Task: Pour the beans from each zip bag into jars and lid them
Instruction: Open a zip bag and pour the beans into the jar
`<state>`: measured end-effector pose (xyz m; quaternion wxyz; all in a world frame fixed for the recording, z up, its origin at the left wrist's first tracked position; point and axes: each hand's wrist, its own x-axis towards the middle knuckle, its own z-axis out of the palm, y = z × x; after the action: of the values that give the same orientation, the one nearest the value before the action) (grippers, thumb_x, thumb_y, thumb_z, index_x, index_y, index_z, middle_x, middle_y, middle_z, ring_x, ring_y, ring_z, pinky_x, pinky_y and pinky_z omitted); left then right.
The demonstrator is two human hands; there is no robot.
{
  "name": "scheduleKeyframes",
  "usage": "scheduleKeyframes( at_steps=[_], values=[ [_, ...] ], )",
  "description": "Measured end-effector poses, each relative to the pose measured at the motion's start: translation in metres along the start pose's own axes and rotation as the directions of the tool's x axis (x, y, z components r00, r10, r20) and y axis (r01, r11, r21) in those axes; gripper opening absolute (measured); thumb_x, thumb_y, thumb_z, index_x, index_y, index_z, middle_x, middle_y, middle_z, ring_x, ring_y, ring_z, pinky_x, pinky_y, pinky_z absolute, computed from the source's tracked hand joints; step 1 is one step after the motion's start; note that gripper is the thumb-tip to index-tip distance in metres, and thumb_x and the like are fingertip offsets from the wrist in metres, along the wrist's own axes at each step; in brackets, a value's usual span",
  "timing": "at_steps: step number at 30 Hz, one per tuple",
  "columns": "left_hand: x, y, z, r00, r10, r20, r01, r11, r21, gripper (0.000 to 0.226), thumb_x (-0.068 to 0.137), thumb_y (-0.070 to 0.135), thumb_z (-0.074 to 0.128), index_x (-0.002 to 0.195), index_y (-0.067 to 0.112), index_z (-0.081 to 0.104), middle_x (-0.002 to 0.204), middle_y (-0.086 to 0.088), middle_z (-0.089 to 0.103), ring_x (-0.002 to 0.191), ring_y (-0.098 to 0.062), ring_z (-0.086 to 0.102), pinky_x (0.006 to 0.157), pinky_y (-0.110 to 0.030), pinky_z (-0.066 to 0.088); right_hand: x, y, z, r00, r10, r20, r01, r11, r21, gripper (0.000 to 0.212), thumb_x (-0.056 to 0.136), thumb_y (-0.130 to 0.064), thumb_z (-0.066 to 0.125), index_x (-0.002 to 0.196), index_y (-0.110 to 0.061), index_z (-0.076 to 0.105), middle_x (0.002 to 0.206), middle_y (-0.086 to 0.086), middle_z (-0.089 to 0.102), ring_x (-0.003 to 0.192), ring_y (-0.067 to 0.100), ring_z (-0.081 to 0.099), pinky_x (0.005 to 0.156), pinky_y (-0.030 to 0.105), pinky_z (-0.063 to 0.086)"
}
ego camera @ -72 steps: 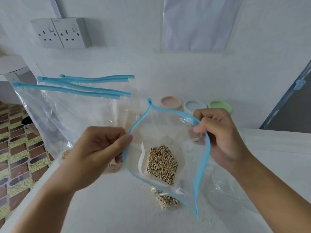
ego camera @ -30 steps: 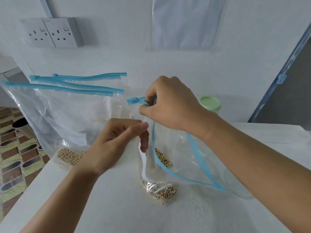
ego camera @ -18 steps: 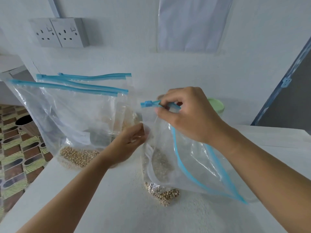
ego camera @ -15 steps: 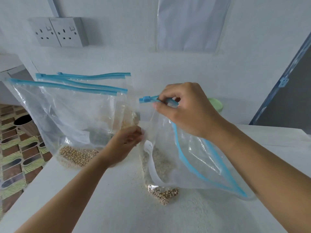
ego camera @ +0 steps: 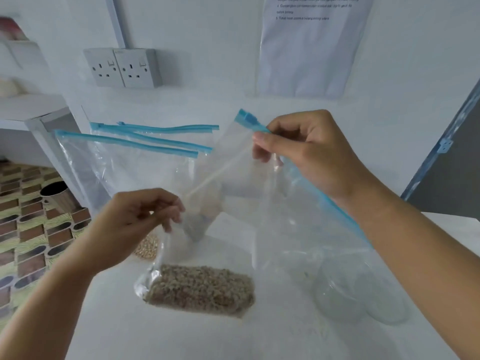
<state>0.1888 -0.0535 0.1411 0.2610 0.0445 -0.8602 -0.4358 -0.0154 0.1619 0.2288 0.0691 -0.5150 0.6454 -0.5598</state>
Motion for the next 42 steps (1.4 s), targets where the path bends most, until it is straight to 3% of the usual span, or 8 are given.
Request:
scheduleKeyframes(
  at_steps=[5, 10, 13, 17, 24, 33, 38, 42],
  values=[
    [0.013, 0.009, -0.013, 0.997, -0.059, 0.044, 0.057, 0.997, 0.051, 0.018, 0.095, 0.017, 0.062, 0.090, 0.030, 0.074, 0.077, -0.001, 0.070, 0.067, -0.015, 0.061, 0.068, -0.019, 0.051, -0.004, 0.017, 0.000, 0.998, 0.032, -0.056, -0.026, 0.995, 0.099, 0.024, 0.096, -0.009, 0.067, 0.075, 0.003, 0.071, 0.072, 0.004, 0.073, 0.071, 0.021, 0.065, 0.064, 0.025, 0.048],
    [0.017, -0.019, 0.001, 0.983, -0.124, 0.132, 0.103, 0.983, 0.154, 0.026, 0.100, 0.010, 0.064, 0.092, 0.032, 0.073, 0.076, 0.004, 0.069, 0.068, -0.010, 0.060, 0.072, -0.020, 0.049, -0.013, 0.055, 0.007, 0.988, 0.126, -0.089, -0.119, 0.989, 0.083, 0.022, 0.095, -0.005, 0.067, 0.074, -0.007, 0.073, 0.074, 0.003, 0.075, 0.070, 0.010, 0.067, 0.068, 0.024, 0.051],
    [0.016, -0.033, 0.001, 0.983, -0.161, 0.089, 0.150, 0.981, 0.121, 0.010, 0.095, 0.036, 0.069, 0.100, 0.031, 0.077, 0.089, 0.005, 0.075, 0.080, -0.012, 0.068, 0.080, -0.025, 0.055, -0.011, 0.067, 0.011, 0.984, 0.132, -0.119, -0.115, 0.984, 0.136, 0.023, 0.096, -0.005, 0.066, 0.076, -0.012, 0.074, 0.078, 0.005, 0.076, 0.075, 0.013, 0.068, 0.073, 0.026, 0.054],
    [0.004, -0.055, -0.003, 0.966, -0.232, 0.113, 0.195, 0.943, 0.269, 0.049, 0.074, 0.068, 0.070, 0.107, 0.032, 0.077, 0.104, 0.013, 0.075, 0.098, -0.011, 0.070, 0.093, -0.028, 0.055, -0.008, 0.081, 0.018, 0.987, 0.109, -0.119, -0.087, 0.980, 0.177, 0.020, 0.097, -0.004, 0.065, 0.080, -0.008, 0.074, 0.080, 0.004, 0.075, 0.078, 0.014, 0.068, 0.079, 0.026, 0.054],
    [-0.008, -0.069, -0.007, 0.969, -0.244, 0.049, 0.225, 0.943, 0.246, 0.010, 0.081, 0.037, 0.076, 0.086, 0.030, 0.081, 0.089, 0.012, 0.077, 0.089, -0.005, 0.071, 0.085, -0.011, 0.047, -0.005, 0.094, 0.016, 0.987, 0.083, -0.135, -0.057, 0.982, 0.182, 0.018, 0.096, -0.002, 0.065, 0.080, -0.001, 0.073, 0.076, 0.001, 0.074, 0.073, 0.011, 0.067, 0.074, 0.017, 0.050],
    [-0.004, -0.034, -0.021, 0.980, -0.155, 0.122, 0.145, 0.986, 0.087, 0.014, 0.079, 0.018, 0.081, 0.071, 0.028, 0.076, 0.074, -0.005, 0.074, 0.073, -0.017, 0.071, 0.078, -0.022, 0.055, -0.010, 0.090, -0.001, 0.977, 0.022, -0.211, 0.020, 0.981, 0.194, 0.013, 0.088, -0.010, 0.077, 0.078, -0.002, 0.075, 0.073, 0.011, 0.073, 0.065, 0.021, 0.063, 0.060, 0.029, 0.047],
    [0.007, -0.028, -0.030, 0.943, -0.193, 0.271, 0.161, 0.977, 0.136, 0.041, 0.083, 0.034, 0.085, 0.060, 0.023, 0.053, 0.071, -0.014, 0.063, 0.070, -0.018, 0.059, 0.074, -0.037, 0.055, -0.026, 0.116, 0.004, 0.957, 0.168, -0.238, -0.096, 0.953, 0.288, 0.023, 0.084, -0.021, 0.079, 0.076, 0.000, 0.075, 0.072, 0.019, 0.070, 0.062, 0.028, 0.059, 0.061, 0.038, 0.044],
    [0.013, -0.029, -0.027, 0.923, -0.226, 0.312, 0.160, 0.962, 0.223, 0.020, 0.084, 0.040, 0.079, 0.068, 0.033, 0.069, 0.074, -0.006, 0.068, 0.072, -0.022, 0.062, 0.077, -0.043, 0.055, -0.036, 0.134, 0.011, 0.934, 0.255, -0.251, -0.176, 0.938, 0.299, 0.015, 0.088, -0.014, 0.076, 0.076, -0.006, 0.076, 0.075, 0.018, 0.073, 0.066, 0.023, 0.065, 0.065, 0.034, 0.050]
  ],
)
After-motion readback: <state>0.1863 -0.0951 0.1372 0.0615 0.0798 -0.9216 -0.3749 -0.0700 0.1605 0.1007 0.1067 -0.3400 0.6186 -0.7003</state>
